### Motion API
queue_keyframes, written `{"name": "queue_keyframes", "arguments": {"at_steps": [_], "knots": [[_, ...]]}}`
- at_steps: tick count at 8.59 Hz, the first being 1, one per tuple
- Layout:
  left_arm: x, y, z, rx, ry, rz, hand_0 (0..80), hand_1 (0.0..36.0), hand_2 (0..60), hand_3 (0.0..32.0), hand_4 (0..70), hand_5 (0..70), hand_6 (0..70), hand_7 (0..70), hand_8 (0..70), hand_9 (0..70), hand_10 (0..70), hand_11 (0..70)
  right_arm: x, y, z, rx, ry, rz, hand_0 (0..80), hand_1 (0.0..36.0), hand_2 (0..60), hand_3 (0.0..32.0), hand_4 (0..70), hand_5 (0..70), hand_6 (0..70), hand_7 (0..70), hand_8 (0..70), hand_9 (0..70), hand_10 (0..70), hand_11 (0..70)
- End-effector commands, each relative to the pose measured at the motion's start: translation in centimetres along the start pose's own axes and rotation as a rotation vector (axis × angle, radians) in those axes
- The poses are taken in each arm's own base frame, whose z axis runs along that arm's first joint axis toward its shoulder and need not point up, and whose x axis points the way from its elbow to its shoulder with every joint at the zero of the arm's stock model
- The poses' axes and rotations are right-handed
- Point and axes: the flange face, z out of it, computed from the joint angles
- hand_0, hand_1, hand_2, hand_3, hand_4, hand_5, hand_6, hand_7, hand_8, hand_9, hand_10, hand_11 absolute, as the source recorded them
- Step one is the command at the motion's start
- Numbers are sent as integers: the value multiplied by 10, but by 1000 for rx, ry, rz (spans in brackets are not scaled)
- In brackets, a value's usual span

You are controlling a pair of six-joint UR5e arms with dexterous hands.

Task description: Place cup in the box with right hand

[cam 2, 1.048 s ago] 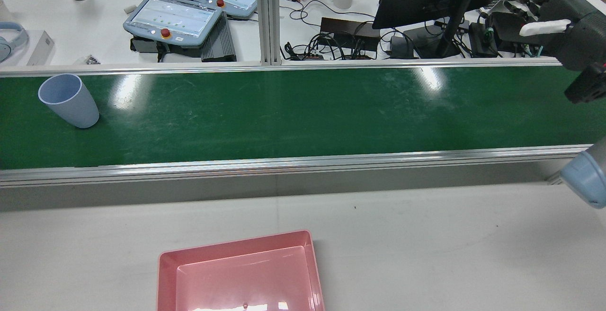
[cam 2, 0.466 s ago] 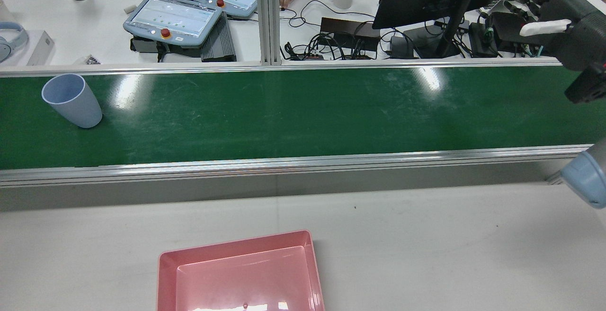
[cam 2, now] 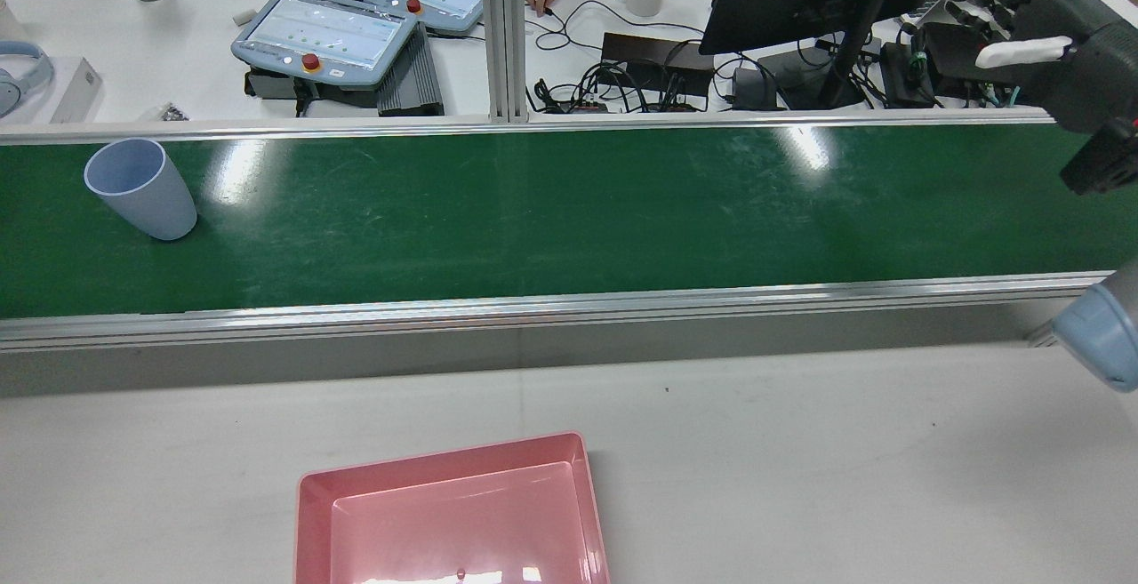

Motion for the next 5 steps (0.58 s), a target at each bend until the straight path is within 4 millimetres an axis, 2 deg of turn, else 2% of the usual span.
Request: {"name": "queue_keyframes", "arguments": {"at_steps": [1,5], "knots": [[-1,-1,0,3,-1,1,0,0,0,0,0,0,0,0,0,0,0,0,1,1,1,-1,1,0,560,127,0,0,342,53,89,408,9,82,61,106],[0,0,0,0,0,1,0,0,0,0,0,0,0,0,0,0,0,0,0,1,0,-3,1,1,560,127,0,0,344,53,92,422,10,87,61,106]]}}
